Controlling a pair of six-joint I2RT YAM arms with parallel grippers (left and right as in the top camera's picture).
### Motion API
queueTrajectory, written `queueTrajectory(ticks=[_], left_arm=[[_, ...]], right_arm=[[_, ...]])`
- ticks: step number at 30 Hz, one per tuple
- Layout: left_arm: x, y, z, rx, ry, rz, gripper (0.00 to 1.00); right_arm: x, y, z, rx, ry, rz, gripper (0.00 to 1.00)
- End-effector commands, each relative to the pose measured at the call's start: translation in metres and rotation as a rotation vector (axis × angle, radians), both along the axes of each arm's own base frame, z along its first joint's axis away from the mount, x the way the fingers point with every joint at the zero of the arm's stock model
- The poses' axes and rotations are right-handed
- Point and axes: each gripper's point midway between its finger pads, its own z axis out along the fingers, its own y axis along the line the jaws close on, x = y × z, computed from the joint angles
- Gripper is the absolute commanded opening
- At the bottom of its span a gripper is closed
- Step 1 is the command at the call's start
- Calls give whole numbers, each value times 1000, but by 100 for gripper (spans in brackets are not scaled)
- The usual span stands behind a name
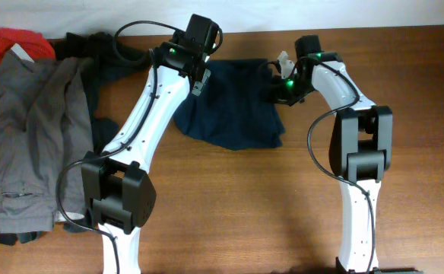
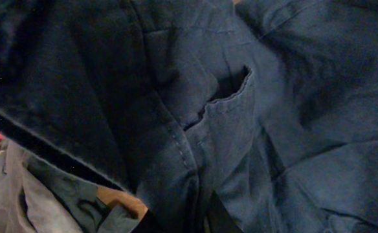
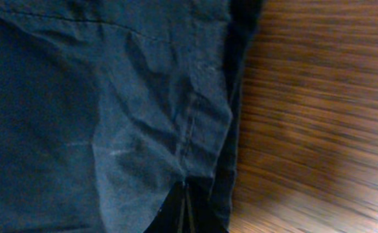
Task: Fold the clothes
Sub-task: 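Fold the shorts' left half over toward the right gripper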
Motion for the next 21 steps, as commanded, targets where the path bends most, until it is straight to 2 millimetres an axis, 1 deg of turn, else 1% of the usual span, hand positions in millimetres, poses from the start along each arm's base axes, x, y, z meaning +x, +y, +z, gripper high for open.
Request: queueTrajectory(ticks=[1, 2, 3, 9, 13, 17, 21], left_arm=[[5, 2, 12, 21, -37, 3, 0], [5, -4, 11, 11, -39, -9, 1], [6, -9, 12, 1, -43, -19, 0], [7, -44, 12, -24, -79, -86, 1], [6, -65, 2, -21, -77, -127, 0], [3, -81, -11, -20, -62, -155, 1], [-2, -111, -21, -75, -46, -219, 1]], right_arm=[[-63, -96, -120, -319, 295, -111, 4], [-64, -101, -120, -318, 302, -121, 4], [-64, -101, -120, -317, 304, -121, 4], [-66, -99, -121, -318, 306, -113, 4], [-68, -97, -122, -318, 310, -108, 4], [-74, -97, -126, -319, 323, -106, 4], [-79, -97, -132, -319, 332, -105, 4]])
